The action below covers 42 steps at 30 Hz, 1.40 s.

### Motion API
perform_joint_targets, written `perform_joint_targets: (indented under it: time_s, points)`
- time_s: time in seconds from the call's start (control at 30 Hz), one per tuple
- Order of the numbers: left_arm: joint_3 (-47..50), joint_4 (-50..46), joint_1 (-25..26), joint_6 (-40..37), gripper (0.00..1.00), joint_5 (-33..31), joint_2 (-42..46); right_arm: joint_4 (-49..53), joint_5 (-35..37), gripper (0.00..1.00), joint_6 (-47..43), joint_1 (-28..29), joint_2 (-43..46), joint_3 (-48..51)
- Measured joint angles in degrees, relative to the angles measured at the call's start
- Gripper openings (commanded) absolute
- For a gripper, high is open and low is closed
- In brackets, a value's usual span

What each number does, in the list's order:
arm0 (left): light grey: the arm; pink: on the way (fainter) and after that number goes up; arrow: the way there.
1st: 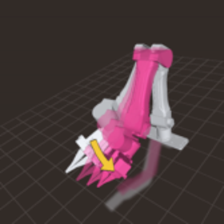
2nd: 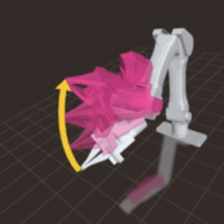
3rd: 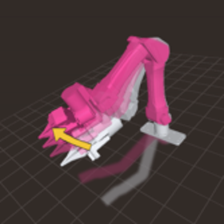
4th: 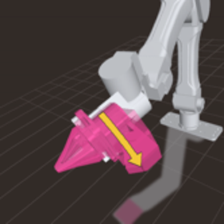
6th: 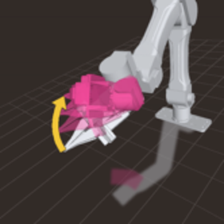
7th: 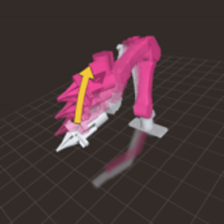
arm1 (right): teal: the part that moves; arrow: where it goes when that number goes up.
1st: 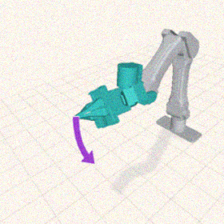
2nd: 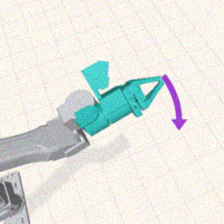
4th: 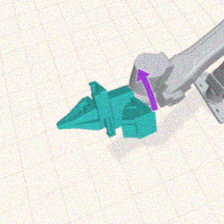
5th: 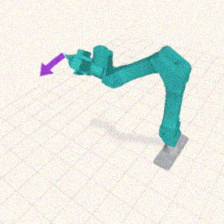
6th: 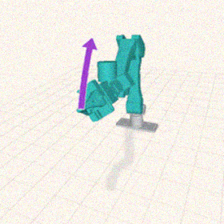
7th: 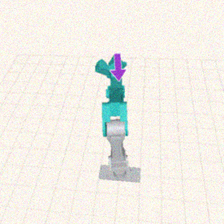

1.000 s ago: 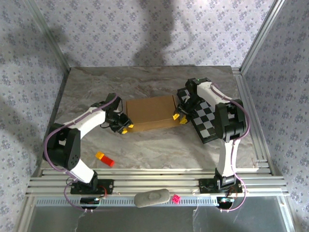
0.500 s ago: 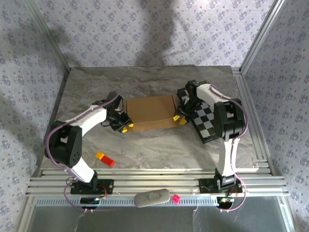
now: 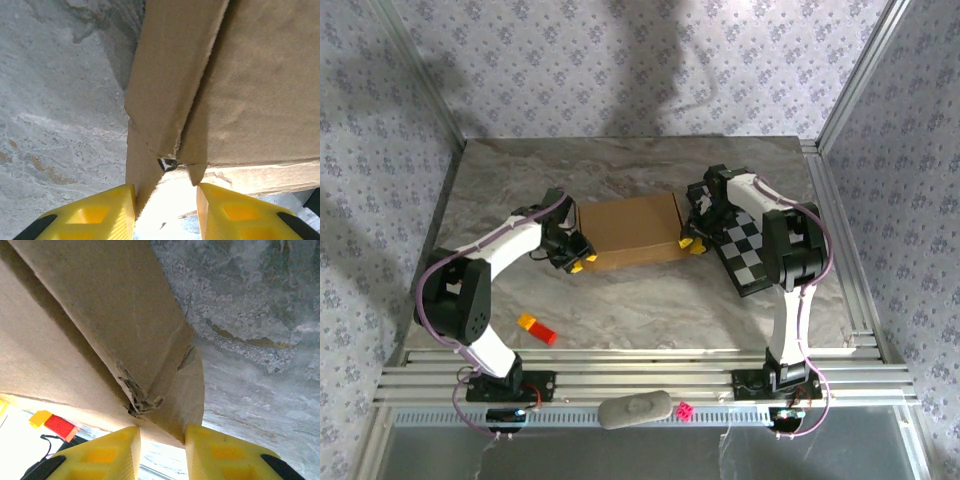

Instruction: Fold the paper box

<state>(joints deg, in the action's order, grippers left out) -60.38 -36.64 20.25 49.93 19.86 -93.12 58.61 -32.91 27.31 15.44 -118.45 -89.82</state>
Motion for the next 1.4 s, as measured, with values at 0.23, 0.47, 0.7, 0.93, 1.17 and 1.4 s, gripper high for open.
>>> perform_joint_targets:
  time_s: [0.23,0.47,0.7,0.93,1.17,1.4]
  points:
    - [-1.0,-1.1,0.0,-0.6,0.42,-0.6,0.5,-0.3,-0.2,0.29,-0.4,-0.1,-0.2,0.0]
    - [-3.8,-3.4,0.0,-1.5,0.44,-1.3,0.9,-0.4,-0.7,0.29,-0.9,-0.2,-0.5,0.0]
    - [-8.5,-6.7,-2.2,-4.3,0.45,-2.4,0.1,-0.4,-1.0,0.29,-0.9,-0.2,-0.6,0.0]
    - [-17.6,-7.3,-4.0,-8.0,0.45,-3.4,-8.6,-0.3,-1.0,0.29,-0.9,-0.2,-0.9,-0.4]
    - [-22.1,-9.6,-4.0,-10.1,0.43,-3.7,-15.4,-0.2,-1.0,0.29,-1.1,-0.2,-1.4,-1.4]
    - [-23.0,-10.7,-4.0,-11.2,0.42,-4.5,-16.1,-0.9,-1.9,0.28,-1.9,-0.4,-1.9,-1.5]
